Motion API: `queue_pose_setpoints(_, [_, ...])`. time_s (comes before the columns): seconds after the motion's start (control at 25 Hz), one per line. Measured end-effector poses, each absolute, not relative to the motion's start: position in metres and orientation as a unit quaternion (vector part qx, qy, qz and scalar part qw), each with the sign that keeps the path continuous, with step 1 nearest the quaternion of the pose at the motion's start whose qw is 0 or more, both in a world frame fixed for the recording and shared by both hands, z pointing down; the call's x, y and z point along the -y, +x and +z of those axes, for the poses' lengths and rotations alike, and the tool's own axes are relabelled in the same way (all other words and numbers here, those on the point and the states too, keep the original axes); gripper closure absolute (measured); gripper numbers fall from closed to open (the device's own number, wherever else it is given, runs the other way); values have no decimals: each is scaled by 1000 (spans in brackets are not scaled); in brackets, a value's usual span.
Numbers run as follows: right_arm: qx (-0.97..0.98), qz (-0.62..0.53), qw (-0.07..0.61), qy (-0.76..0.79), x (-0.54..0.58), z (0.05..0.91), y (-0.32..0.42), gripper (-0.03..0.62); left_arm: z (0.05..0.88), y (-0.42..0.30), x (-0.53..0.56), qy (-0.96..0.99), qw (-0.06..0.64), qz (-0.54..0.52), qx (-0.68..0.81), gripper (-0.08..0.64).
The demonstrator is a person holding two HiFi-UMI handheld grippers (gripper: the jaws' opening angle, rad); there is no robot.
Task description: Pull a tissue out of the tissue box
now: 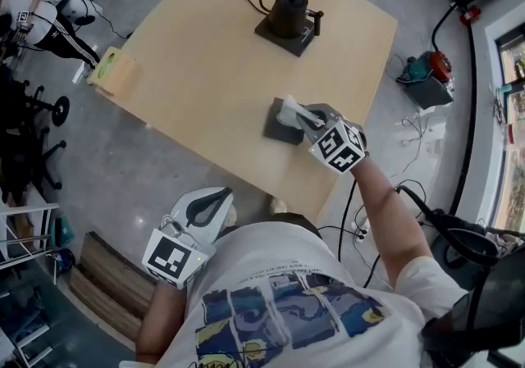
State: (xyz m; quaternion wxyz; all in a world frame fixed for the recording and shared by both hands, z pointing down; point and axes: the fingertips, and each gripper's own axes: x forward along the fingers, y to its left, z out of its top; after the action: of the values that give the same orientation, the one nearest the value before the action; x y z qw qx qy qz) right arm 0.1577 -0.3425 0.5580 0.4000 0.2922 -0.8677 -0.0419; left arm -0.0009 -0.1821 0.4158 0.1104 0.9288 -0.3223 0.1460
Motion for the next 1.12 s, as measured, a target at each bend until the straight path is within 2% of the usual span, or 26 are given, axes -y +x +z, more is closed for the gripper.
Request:
queue_pose_setpoints(0.52, [850,-45,376,367,336,505,161,589,416,-23,175,944,104,139,282,554])
queue_pose_setpoints(1.12, [827,-33,329,454,258,442,137,589,413,-44,161,968,86,135,193,554])
